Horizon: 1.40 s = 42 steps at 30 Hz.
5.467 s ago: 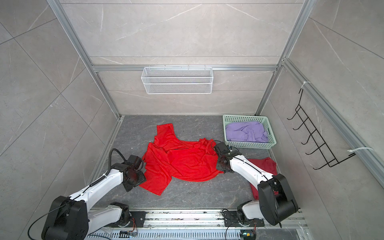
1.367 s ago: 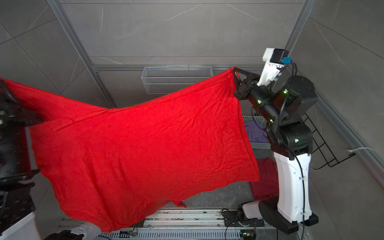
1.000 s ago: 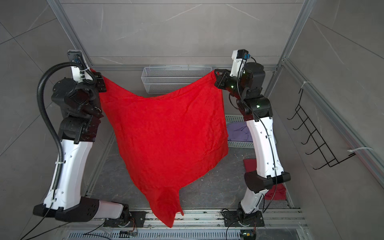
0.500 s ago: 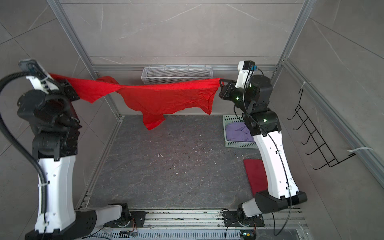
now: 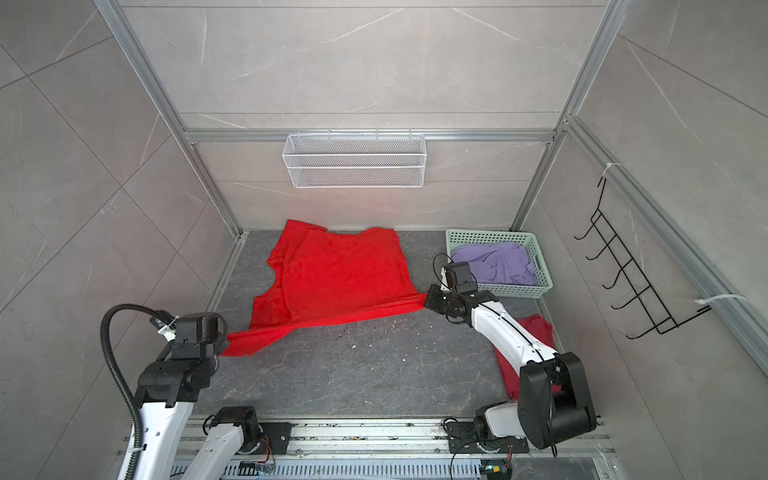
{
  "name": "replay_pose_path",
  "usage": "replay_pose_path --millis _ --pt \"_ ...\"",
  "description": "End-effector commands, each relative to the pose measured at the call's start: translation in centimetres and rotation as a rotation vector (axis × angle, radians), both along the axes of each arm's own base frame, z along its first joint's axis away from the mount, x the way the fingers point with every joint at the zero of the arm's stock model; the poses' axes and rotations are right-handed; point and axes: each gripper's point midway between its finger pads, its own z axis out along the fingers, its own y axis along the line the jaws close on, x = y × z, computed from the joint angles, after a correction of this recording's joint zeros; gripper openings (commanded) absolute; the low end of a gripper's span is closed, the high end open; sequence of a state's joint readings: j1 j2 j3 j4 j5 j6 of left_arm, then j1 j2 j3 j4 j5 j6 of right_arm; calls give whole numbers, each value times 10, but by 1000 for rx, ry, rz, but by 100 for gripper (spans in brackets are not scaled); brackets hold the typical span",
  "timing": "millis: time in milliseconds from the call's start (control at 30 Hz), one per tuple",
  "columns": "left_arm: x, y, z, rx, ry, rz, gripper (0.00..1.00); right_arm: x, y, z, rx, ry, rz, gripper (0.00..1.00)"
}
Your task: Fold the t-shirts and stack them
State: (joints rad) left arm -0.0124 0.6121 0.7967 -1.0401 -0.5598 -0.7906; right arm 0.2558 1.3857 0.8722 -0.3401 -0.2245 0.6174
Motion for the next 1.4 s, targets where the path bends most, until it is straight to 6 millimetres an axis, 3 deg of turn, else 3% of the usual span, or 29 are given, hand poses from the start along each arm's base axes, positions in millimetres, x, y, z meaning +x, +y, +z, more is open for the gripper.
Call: replay_pose_path --millis 0,100,333,567,767,1000,1067,1167,1200,1267,1367 --pt "-10 -24 -41 -208 63 36 0 -5 -3 -17 8 42 -76 0" --pt "-12 -34 -58 -272 101 28 0 -19 -3 -34 -36 108 -81 0" --pt "-12 -39 -57 -299 100 16 0 -39 -1 -57 -109 196 -74 0" --pt "-13 -43 -55 -318 89 7 0 -51 -12 -53 -154 204 -87 0" --pt "-16 -48 -45 -341 86 -17 0 -72 -29 -44 -209 226 -107 0" --pt "-37 -50 -16 -356 29 -25 0 -132 -56 -42 -305 361 -91 0" --pt "-45 -50 -5 -364 13 -25 11 -148 -55 -45 -300 417 -68 4" --pt "-53 -53 14 -377 -40 -43 42 -160 -59 -38 -323 461 -49 29" --pt "-53 -54 21 -382 -65 -50 49 -160 -65 -31 -354 450 -64 33" --pt "-48 -57 35 -392 -124 -74 58 -146 -75 -9 -404 372 -97 43" --pt "-22 -64 54 -405 -214 -139 60 -115 -70 18 -395 249 -106 45"
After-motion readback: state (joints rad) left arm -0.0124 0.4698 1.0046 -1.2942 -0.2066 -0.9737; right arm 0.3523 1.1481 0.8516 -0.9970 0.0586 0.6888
